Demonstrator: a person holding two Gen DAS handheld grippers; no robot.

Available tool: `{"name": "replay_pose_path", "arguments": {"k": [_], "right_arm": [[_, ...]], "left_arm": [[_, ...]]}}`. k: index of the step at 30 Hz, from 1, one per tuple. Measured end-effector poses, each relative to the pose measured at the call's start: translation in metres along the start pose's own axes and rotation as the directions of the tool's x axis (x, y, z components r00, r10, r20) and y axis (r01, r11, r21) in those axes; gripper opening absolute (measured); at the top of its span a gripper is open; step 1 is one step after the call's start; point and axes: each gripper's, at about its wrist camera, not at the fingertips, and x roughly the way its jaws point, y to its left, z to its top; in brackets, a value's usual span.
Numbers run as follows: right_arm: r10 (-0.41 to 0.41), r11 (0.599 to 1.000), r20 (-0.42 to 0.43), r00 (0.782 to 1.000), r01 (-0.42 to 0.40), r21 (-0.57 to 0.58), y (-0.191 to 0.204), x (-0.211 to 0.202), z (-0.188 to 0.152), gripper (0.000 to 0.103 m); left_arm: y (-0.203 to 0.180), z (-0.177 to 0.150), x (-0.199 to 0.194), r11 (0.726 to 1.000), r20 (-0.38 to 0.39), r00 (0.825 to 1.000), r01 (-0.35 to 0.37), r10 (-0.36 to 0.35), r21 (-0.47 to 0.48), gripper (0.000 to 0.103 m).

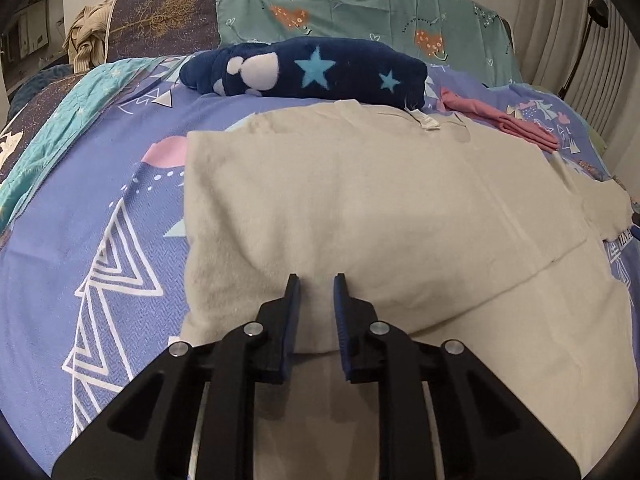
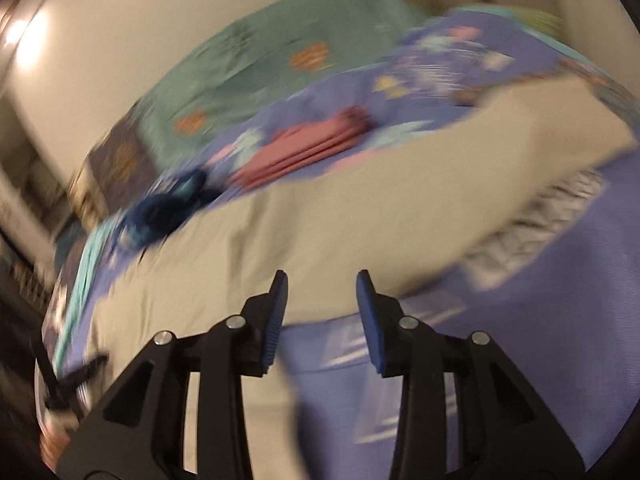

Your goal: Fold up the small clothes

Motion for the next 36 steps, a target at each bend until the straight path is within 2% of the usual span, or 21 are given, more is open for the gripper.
{"name": "replay_pose_path", "arguments": {"k": [1, 3, 5, 8, 13, 17, 19, 21, 22, 23, 24, 26, 29, 31, 32, 34, 36], "right_arm": [[-0.024, 0.997, 0.021, 1.000, 0.022, 0.072, -0.024, -0.007, 0.009, 0.037], [-0.055, 0.972, 0.055, 0.997, 0.041, 0.233, -0.075, -0.019, 0.024, 0.023], [-0.042, 0.930, 0.070, 0.997, 0.013, 0.368, -0.117, -0.025, 0.033, 0.021], [-0.038, 0.871, 0.109, 0.993, -0.020, 0.491, -0.160, -0.031, 0.045, 0.021], [-0.043, 0.827, 0.136, 0.990, -0.041, 0.561, -0.188, -0.021, 0.059, 0.033], [-0.018, 0.778, 0.172, 0.985, -0.094, 0.621, -0.205, -0.013, 0.068, 0.050], [-0.007, 0.761, 0.176, 0.984, -0.109, 0.640, -0.213, -0.007, 0.070, 0.050], [-0.017, 0.760, 0.178, 0.984, -0.103, 0.642, -0.215, -0.004, 0.073, 0.041], [-0.027, 0.767, 0.177, 0.984, -0.093, 0.635, -0.215, -0.004, 0.077, 0.036], [-0.026, 0.775, 0.182, 0.983, -0.095, 0.624, -0.213, -0.004, 0.080, 0.017], [-0.030, 0.782, 0.189, 0.982, -0.095, 0.616, -0.211, -0.007, 0.082, 0.007], [-0.046, 0.800, 0.222, 0.974, -0.097, 0.591, -0.203, -0.018, 0.084, 0.007], [-0.031, 0.861, 0.257, 0.966, -0.105, 0.498, -0.172, -0.034, 0.090, 0.006], [0.035, 0.892, 0.277, 0.960, -0.155, 0.425, -0.141, -0.039, 0.097, 0.006], [0.095, 0.905, 0.285, 0.954, -0.202, 0.374, -0.118, -0.042, 0.101, 0.006], [0.203, 0.918, 0.279, 0.939, -0.281, 0.278, -0.072, -0.044, 0.102, 0.006], [0.310, 0.921, 0.238, 0.920, -0.353, 0.166, -0.014, -0.039, 0.097, 0.006]], "left_arm": [[0.000, 0.000, 0.000, 1.000, 0.001, 1.000, -0.002, 0.002, 0.002, 0.019], [-0.001, 0.001, 0.000, 1.000, 0.003, 1.000, -0.011, 0.011, 0.010, 0.019], [-0.003, 0.002, 0.000, 1.000, 0.003, 1.000, -0.019, 0.019, 0.016, 0.019], [-0.007, 0.001, 0.001, 0.999, 0.005, 0.999, -0.034, 0.034, 0.027, 0.019], [-0.016, 0.000, 0.002, 0.994, 0.012, 0.996, -0.086, 0.085, 0.065, 0.020], [-0.017, -0.001, 0.001, 0.993, 0.016, 0.995, -0.096, 0.095, 0.072, 0.020], [-0.015, 0.000, 0.001, 0.994, 0.015, 0.996, -0.091, 0.090, 0.066, 0.020], [-0.015, 0.000, 0.002, 0.994, 0.015, 0.996, -0.090, 0.090, 0.063, 0.020], [-0.015, 0.000, 0.002, 0.994, 0.015, 0.996, -0.092, 0.092, 0.064, 0.020], [-0.016, 0.000, 0.001, 0.993, 0.016, 0.995, -0.096, 0.095, 0.066, 0.020], [-0.017, -0.001, 0.001, 0.993, 0.017, 0.995, -0.099, 0.098, 0.068, 0.020], [-0.017, -0.001, 0.002, 0.992, 0.018, 0.995, -0.103, 0.102, 0.072, 0.020], [-0.017, -0.001, 0.001, 0.993, 0.018, 0.995, -0.099, 0.098, 0.068, 0.020], [-0.015, 0.000, 0.001, 0.995, 0.017, 0.996, -0.085, 0.084, 0.056, 0.020], [-0.013, 0.000, 0.001, 0.996, 0.017, 0.997, -0.076, 0.076, 0.049, 0.020], [-0.011, 0.000, 0.001, 0.997, 0.017, 0.998, -0.062, 0.061, 0.035, 0.020], [-0.012, 0.000, 0.001, 0.998, 0.018, 0.998, -0.061, 0.060, 0.034, 0.020]]}}
